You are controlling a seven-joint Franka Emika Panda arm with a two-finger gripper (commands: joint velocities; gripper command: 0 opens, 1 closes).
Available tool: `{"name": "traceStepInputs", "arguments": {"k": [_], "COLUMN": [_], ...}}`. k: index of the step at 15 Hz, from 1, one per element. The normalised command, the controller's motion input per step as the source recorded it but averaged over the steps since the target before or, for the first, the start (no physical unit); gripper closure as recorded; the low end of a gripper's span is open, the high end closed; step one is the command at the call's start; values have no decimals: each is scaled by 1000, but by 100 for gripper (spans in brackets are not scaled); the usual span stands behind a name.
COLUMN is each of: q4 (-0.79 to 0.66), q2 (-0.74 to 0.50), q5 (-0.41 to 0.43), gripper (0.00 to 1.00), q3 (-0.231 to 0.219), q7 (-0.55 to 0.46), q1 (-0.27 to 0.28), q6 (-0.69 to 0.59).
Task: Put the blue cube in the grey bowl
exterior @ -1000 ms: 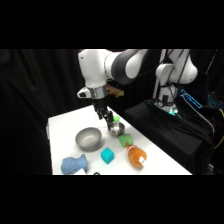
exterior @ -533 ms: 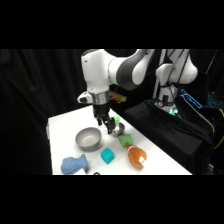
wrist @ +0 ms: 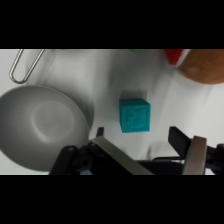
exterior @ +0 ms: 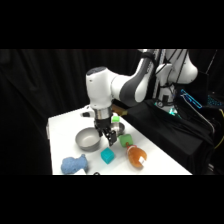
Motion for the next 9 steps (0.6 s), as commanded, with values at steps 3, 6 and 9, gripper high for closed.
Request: {"name": "traceStepInputs", "arguments": {"k": [3,6,9], "q4": [99,72,39], "q2": [183,165,168], "q5": [66,38,-21], "gripper": [0,0,0], "q3": [39,16,-23], "q7": [24,41,78], "q1": [53,53,67], "q6": [247,256,309]}}
